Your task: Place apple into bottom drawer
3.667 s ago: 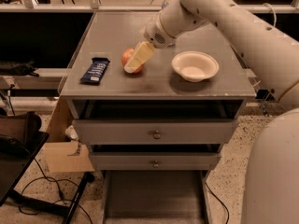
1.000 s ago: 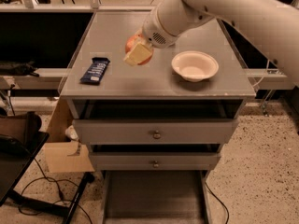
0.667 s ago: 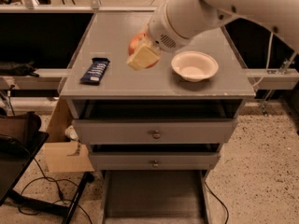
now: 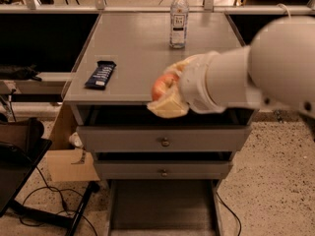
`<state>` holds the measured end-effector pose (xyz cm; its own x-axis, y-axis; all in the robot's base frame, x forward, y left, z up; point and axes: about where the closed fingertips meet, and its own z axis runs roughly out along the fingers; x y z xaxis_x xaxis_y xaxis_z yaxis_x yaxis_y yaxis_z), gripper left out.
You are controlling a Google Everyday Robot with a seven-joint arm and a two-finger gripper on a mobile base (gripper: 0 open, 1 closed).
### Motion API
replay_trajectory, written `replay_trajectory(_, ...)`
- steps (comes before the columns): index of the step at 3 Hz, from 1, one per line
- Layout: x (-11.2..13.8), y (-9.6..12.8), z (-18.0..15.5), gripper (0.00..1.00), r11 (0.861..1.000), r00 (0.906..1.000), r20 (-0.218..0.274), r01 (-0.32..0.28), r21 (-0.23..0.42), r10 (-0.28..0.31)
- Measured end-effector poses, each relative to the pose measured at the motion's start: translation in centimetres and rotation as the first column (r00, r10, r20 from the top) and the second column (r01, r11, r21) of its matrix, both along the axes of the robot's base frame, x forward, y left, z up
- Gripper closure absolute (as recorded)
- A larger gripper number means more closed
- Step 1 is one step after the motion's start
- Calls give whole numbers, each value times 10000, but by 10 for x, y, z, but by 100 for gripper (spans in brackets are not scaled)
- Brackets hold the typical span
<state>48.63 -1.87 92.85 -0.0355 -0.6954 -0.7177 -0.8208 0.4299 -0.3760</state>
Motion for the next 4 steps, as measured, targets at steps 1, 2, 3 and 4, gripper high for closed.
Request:
replay_trajectory(1, -25, -39, -110, 100, 9884, 9911, -1087, 900, 1223, -768)
replay_trajectory(2, -41, -84, -174, 100, 9750, 9831, -1462, 1350, 1763, -1097)
replay_trajectory(3, -47, -120, -231, 100, 9671, 9815, -1494, 1492, 2061, -1196)
replay_trajectory(4, -39, -145, -283, 100, 9562, 9778, -1712, 1609, 2446, -1208)
